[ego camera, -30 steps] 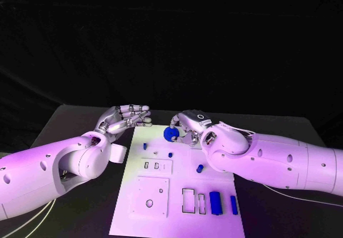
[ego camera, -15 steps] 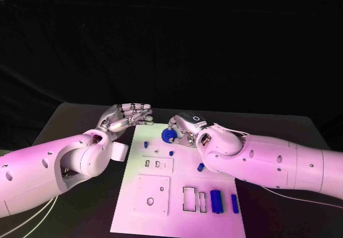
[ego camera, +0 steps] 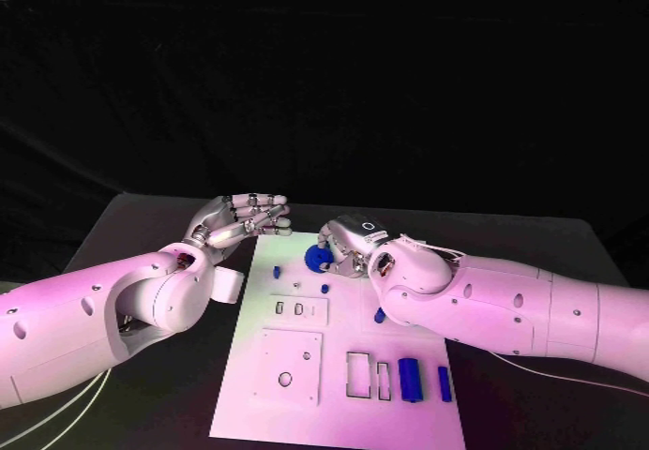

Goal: Assemble the parts on the task board

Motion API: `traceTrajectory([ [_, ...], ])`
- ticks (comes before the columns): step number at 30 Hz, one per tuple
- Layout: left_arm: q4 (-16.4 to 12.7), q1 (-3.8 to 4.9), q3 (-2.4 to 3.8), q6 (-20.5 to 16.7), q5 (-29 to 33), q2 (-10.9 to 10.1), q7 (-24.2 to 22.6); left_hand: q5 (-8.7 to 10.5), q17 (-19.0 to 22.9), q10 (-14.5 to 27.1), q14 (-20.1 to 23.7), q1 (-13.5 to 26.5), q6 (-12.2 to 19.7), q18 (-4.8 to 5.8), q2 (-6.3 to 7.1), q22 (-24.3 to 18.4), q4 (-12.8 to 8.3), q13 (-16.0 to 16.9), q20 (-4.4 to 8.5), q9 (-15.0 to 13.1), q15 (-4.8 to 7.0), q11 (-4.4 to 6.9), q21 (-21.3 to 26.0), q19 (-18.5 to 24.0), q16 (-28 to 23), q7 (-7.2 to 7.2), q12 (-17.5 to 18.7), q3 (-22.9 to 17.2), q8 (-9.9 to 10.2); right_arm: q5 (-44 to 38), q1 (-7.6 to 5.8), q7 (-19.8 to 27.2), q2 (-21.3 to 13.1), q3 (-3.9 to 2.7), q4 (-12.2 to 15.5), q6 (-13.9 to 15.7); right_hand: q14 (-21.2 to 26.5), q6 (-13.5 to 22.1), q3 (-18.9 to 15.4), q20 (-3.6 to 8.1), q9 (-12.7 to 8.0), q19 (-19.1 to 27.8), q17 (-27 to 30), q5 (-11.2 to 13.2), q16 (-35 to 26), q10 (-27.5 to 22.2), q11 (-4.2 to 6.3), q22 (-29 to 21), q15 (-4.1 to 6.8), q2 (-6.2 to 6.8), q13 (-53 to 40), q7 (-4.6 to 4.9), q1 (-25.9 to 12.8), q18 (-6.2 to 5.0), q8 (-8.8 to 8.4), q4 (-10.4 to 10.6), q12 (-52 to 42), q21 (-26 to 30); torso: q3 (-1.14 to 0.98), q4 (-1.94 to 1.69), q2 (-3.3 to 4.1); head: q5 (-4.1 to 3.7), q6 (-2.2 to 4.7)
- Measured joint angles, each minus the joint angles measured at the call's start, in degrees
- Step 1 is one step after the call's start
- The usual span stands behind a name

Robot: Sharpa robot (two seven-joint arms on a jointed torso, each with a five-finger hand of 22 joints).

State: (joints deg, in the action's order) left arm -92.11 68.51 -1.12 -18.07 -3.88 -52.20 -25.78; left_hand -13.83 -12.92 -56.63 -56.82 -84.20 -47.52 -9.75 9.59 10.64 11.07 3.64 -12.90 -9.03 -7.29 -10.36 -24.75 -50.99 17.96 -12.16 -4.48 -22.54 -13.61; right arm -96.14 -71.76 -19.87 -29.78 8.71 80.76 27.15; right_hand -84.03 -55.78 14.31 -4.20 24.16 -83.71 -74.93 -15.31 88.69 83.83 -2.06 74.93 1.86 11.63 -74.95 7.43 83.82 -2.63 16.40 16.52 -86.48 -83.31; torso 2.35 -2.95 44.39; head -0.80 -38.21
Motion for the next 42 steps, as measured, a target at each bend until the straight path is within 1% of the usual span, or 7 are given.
traceTrajectory([
  [5,0.00,0.00,0.00,0.02,0.00,0.00,0.03,0.00,0.00,0.00,0.00,0.00,0.00,0.00,0.00,0.00,0.00,0.00,0.00,0.00,0.00,0.00,0.00,0.00,0.00,0.00,0.00,0.00,0.00,0.09,0.11,0.13,0.39,0.05,-0.63,-0.06,-0.09,0.83,1.07,-0.21,0.46,-0.21,0.00,0.00,0.00,0.25,-0.25,0.00,-0.15,0.84,0.00,-0.40,-1.48,0.00,-1.48,0.00,0.68,0.27,0.01,0.00,-0.01,0.08,0.02],
  [8,0.00,0.00,0.00,0.03,0.00,-0.01,0.05,0.00,0.00,0.00,0.00,0.00,0.00,0.00,0.00,0.00,0.00,0.00,0.00,0.00,0.00,0.00,0.00,0.00,0.00,0.00,0.00,0.00,0.00,0.20,0.20,0.23,0.57,0.09,-0.88,-0.12,0.01,3.37,1.40,-0.95,0.12,-0.08,0.01,-0.23,0.00,0.15,-1.18,-0.01,-1.05,0.96,0.01,0.72,-2.97,0.00,-3.29,0.00,1.00,0.49,0.01,0.01,-0.01,0.12,0.02],
  [12,0.00,0.00,0.00,0.05,0.00,-0.02,0.08,0.00,0.01,0.00,0.00,0.00,0.00,0.00,0.00,0.00,0.00,0.00,0.00,0.00,0.00,0.00,0.00,0.00,0.00,0.00,0.00,0.00,0.00,0.39,0.20,0.39,0.70,0.09,-1.10,-0.16,0.01,5.05,0.50,-1.35,-0.51,-0.10,0.01,-0.24,0.00,0.11,-1.56,-0.01,-1.45,1.95,0.01,1.50,-4.26,0.00,-4.99,0.02,1.41,0.74,0.01,0.01,-0.01,0.13,0.02],
  [16,0.01,0.00,0.00,0.07,0.00,-0.02,0.10,0.00,0.01,0.00,0.00,0.00,0.00,0.00,0.00,0.00,0.00,0.00,0.00,0.00,0.00,0.00,0.00,0.00,0.00,0.00,0.00,0.00,0.00,0.68,0.18,0.60,0.56,0.08,-1.06,-0.17,0.01,6.15,-3.75,-1.87,-0.62,0.01,0.01,-0.24,0.00,0.20,-2.06,-0.01,-1.86,1.24,0.01,2.08,-6.72,0.00,-6.66,0.13,1.41,0.78,0.00,0.01,-0.01,0.14,0.02],
  [22,0.02,0.00,-0.01,0.09,0.00,-0.05,0.14,0.00,0.01,0.00,0.00,0.00,0.00,0.00,0.00,0.00,0.00,0.00,0.00,-0.01,0.00,0.00,0.00,0.00,0.00,0.00,0.00,0.00,0.00,1.25,0.18,0.87,-1.28,0.08,0.61,-0.10,0.00,6.22,-8.38,-2.28,-0.54,0.01,0.02,-0.24,0.00,0.01,-2.26,-0.02,-2.27,-0.38,0.02,2.15,-9.55,0.00,-7.22,0.38,1.42,0.78,-0.03,0.01,-0.01,0.22,0.02],
  [31,0.06,0.00,-0.01,0.11,0.00,-0.24,0.19,0.00,0.01,0.00,0.00,0.00,0.00,0.00,0.00,0.00,0.00,0.00,0.00,-0.01,0.00,0.00,0.00,0.00,0.00,0.00,0.00,0.00,0.00,3.04,0.10,1.42,-5.77,0.08,4.73,0.22,0.00,5.12,-8.61,-2.27,-0.22,0.01,0.02,-0.23,0.23,0.01,-2.26,-0.02,-2.27,-1.68,0.02,1.89,-10.84,0.00,-7.22,0.47,1.41,0.78,-0.12,0.23,-0.02,0.44,0.05],
  [42,0.27,0.00,0.01,0.16,0.00,0.03,0.22,0.00,-0.22,-0.21,0.00,0.00,0.00,0.00,0.00,0.01,-0.24,0.00,0.00,0.06,0.00,-0.20,-0.27,0.00,-0.33,0.00,0.00,-0.24,0.00,5.58,0.05,2.40,-4.71,0.09,4.92,-0.27,0.00,5.11,-8.61,-2.27,-0.17,0.01,0.02,-0.23,0.23,0.01,-2.26,-0.02,-2.27,-2.59,0.03,1.89,-11.75,0.00,-7.44,0.47,1.16,0.78,-0.13,-0.02,-0.02,0.09,0.24],
])
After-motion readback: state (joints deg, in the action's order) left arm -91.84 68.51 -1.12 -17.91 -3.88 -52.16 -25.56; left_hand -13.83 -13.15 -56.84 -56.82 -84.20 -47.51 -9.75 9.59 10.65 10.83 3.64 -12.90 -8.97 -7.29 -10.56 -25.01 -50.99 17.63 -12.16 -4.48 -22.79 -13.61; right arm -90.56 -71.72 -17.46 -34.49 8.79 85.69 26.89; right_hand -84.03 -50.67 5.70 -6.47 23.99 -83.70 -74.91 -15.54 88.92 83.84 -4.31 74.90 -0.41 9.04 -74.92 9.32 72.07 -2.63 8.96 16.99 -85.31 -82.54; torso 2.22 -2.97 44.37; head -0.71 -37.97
